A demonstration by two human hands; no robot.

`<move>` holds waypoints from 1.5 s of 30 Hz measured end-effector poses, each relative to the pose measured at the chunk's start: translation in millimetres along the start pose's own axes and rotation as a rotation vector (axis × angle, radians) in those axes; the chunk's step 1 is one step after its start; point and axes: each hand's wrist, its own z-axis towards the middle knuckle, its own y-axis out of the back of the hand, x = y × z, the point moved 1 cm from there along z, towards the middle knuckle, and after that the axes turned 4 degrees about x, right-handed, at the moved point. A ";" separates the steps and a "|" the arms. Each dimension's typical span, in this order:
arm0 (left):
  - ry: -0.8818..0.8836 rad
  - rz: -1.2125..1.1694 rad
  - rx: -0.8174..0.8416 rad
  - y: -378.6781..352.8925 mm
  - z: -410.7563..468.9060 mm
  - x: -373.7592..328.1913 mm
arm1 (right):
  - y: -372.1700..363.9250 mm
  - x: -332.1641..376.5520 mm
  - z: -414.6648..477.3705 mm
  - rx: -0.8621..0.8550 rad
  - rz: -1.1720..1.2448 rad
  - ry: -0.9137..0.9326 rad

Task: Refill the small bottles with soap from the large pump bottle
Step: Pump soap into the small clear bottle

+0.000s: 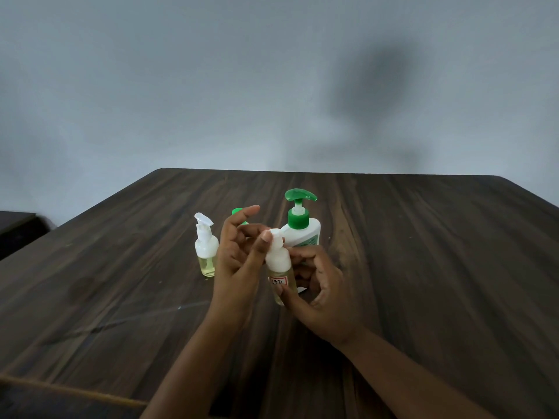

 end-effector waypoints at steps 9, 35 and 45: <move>-0.047 0.073 -0.019 2.1 -1.1 4.1 | -0.9 -3.3 -0.3 0.002 0.015 -0.007; -0.046 0.168 -0.024 3.9 -7.2 6.5 | -2.5 -5.1 -1.3 0.052 0.039 -0.031; -0.019 0.157 -0.070 1.9 -7.7 5.0 | -2.8 -6.3 -0.9 0.063 0.047 -0.039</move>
